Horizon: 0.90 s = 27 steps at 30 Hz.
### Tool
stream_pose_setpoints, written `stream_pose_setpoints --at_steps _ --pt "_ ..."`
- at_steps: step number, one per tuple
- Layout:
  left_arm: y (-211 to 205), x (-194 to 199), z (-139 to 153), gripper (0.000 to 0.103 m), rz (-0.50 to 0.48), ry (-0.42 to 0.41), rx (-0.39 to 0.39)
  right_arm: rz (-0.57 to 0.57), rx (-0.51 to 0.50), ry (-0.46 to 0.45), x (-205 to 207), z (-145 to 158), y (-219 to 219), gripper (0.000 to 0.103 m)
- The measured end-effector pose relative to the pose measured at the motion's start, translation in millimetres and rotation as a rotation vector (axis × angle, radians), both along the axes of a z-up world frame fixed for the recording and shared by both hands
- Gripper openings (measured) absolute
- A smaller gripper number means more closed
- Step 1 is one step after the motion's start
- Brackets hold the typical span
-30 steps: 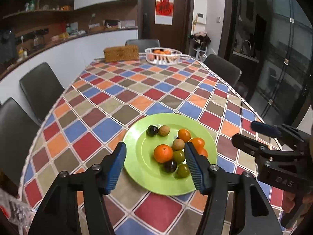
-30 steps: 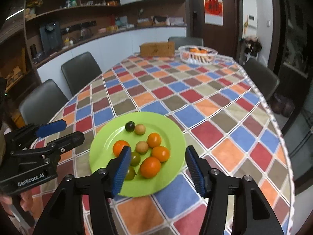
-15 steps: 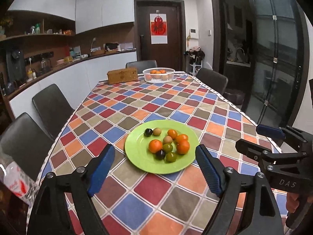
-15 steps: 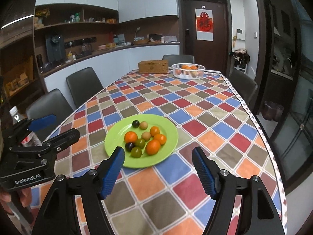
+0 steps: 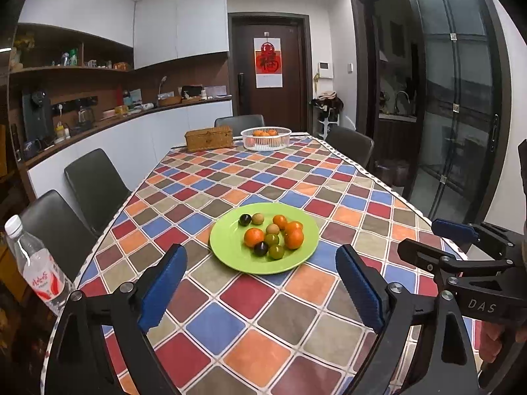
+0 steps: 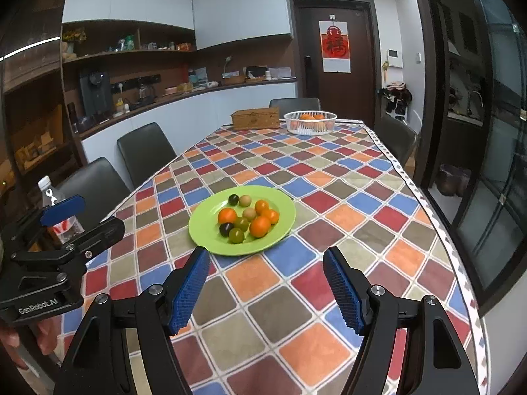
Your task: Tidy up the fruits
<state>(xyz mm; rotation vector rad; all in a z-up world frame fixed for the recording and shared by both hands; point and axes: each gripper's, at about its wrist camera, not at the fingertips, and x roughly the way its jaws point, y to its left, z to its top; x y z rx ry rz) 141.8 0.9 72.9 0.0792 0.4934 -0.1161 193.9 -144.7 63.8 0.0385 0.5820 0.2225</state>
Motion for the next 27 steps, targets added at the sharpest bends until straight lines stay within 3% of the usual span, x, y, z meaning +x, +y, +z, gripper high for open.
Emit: stream_pose_setpoints --at_steps 27 --pt "-7.2 -38.2 9.3 0.103 -0.015 -0.052 -0.007 -0.029 0.008 -0.034 -46.1 7.7 -13.4 0.072"
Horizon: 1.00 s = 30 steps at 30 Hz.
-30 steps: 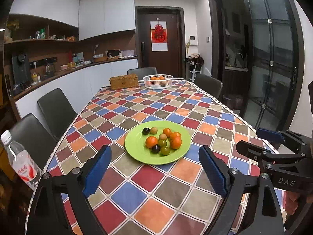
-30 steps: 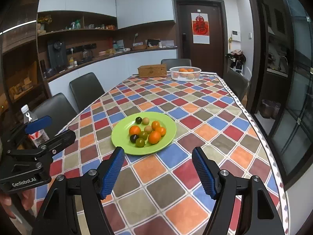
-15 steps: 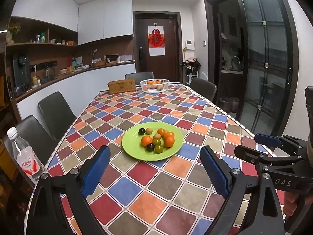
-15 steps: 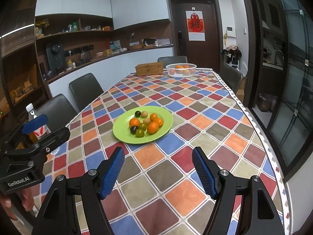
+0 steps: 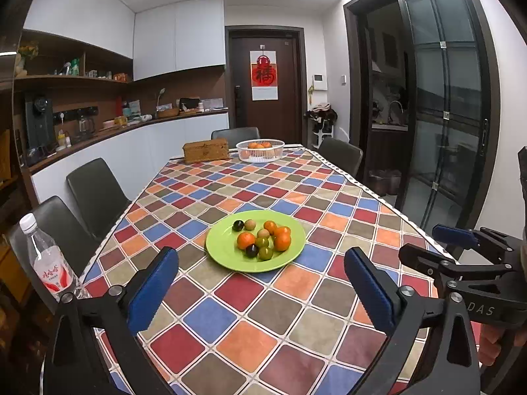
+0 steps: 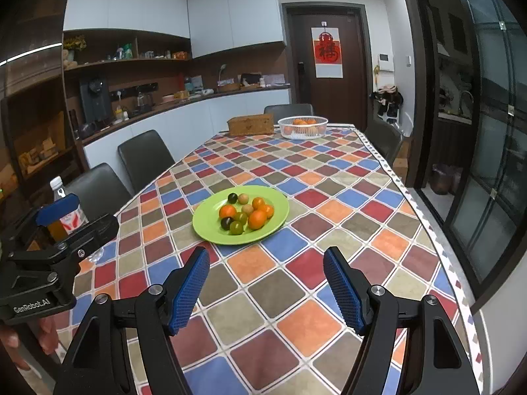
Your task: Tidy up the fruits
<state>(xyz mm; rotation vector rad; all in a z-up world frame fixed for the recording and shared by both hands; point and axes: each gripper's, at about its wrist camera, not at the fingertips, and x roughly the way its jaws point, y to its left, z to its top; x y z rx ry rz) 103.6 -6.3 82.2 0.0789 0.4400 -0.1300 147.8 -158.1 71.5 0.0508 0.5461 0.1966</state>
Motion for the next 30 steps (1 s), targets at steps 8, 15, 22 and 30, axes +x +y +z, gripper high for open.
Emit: stream_pose_setpoints --at_steps 8,15,22,30 --pt "0.0 -6.2 -2.3 0.103 0.043 0.0 0.024 -0.014 -0.015 -0.003 -7.5 1.2 0.4 0.078" --pt "2.1 -10.8 -4.7 0.103 0.039 0.002 0.015 -0.031 -0.025 -0.01 -12.5 0.7 -0.4 0.078" --pt "1.8 -18.3 -7.0 0.103 0.043 -0.013 0.016 -0.028 -0.026 -0.004 -14.5 -0.2 -1.0 0.078" --pt "3.6 -21.1 -9.4 0.103 0.058 -0.017 0.016 -0.031 -0.028 0.001 -20.0 -4.0 -2.4 0.078"
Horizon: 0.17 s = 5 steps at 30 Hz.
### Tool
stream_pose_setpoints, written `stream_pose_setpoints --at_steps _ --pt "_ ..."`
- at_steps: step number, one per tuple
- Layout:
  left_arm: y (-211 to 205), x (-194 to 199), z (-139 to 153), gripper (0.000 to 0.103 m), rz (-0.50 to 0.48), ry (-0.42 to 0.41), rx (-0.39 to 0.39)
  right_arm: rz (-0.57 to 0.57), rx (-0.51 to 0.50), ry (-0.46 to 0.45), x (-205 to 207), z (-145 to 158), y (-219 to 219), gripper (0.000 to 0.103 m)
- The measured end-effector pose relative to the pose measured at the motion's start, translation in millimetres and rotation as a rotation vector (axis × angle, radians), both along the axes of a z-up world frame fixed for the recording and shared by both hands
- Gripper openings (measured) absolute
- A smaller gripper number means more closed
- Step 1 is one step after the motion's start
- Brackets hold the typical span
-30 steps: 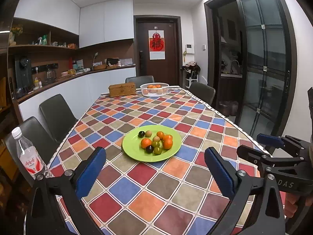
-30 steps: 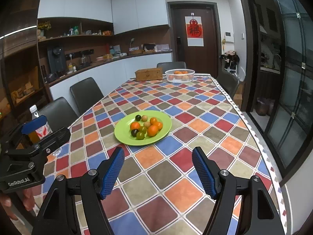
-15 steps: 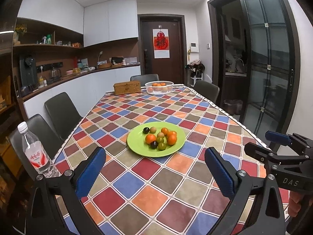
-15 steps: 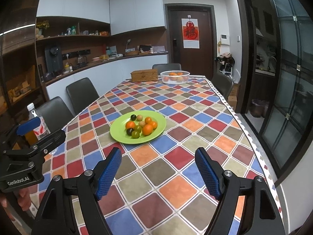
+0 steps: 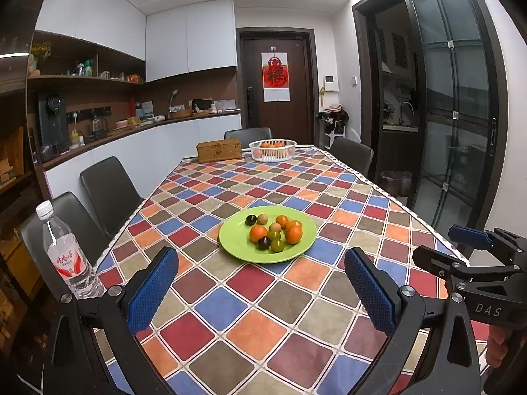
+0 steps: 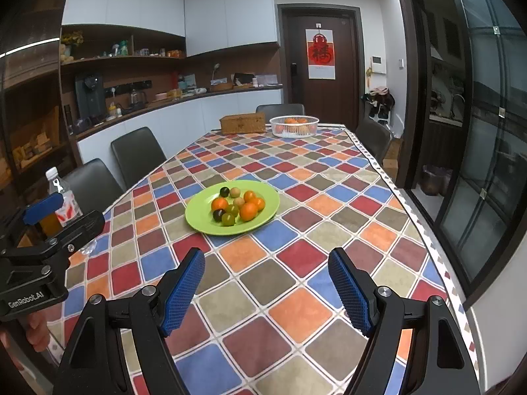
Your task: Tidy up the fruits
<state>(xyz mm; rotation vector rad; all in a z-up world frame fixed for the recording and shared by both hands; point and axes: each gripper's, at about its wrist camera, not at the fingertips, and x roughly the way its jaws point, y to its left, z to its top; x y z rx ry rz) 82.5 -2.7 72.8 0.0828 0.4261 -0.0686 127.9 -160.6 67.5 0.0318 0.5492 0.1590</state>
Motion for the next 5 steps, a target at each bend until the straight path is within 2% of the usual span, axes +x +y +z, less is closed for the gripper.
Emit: stream_pose_setpoints --at_steps 5 --pt "1.3 -1.6 -2.0 0.103 0.005 0.005 0.005 -0.001 -0.006 0.005 -1.1 -3.5 1.9 0.078"
